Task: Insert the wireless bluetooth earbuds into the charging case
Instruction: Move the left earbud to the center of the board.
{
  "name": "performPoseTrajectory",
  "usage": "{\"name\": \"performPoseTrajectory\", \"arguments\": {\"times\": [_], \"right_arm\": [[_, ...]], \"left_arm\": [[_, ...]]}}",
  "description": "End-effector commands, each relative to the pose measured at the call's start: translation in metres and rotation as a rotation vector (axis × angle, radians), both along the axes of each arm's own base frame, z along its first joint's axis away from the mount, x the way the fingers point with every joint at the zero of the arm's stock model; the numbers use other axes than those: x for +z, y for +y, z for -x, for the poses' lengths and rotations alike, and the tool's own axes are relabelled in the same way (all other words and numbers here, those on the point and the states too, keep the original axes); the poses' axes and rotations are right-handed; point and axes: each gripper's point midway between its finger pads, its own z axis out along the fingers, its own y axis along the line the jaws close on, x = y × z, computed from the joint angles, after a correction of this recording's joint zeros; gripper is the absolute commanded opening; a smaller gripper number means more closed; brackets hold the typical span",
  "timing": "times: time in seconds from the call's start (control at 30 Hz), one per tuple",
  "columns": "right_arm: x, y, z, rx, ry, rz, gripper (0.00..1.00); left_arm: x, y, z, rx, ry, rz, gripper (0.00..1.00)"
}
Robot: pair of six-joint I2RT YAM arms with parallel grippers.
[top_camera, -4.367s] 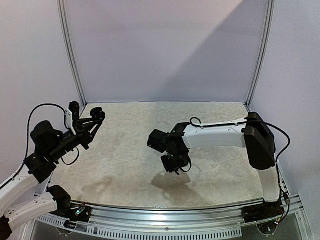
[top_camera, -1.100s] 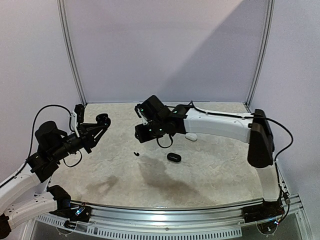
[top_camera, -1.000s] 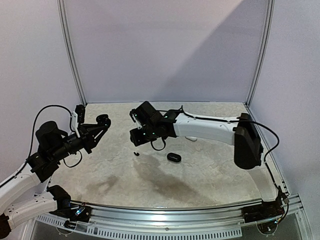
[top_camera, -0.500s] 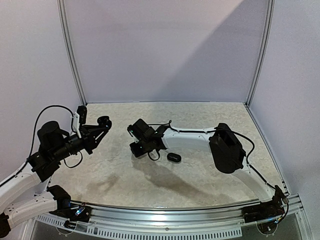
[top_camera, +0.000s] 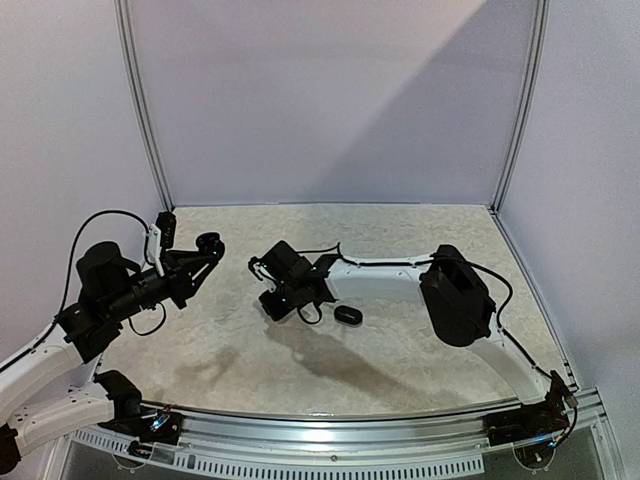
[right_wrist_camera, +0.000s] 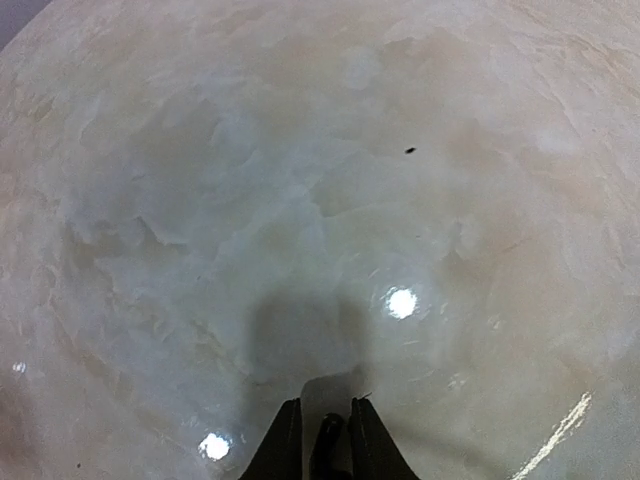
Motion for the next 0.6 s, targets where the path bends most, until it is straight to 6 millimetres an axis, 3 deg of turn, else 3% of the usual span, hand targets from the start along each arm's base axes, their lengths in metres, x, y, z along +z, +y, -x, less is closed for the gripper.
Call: {"name": "performPoseTrajectory", "arguments": {"times": [0.0,0.3,0.57], "right_arm": [[-0.047,-0.019,0.064,0.155,0.188,0.113,0.15],[-0.038,-0.032,0.114,0.306,0.288,0.104,0.10],[-0.043,-0.067,0.196,0.527,0.449,0.186,0.10]], "left_arm": [[0.005,0.002,-0.002,0.004,-0.022,-0.006,0.00],[0.003,0.002,-0.003,0.003,-0.020,-0.019,0.00],[-0.001,0.003,-0.003,0.010,-0.013,-0.028,0.00]]}}
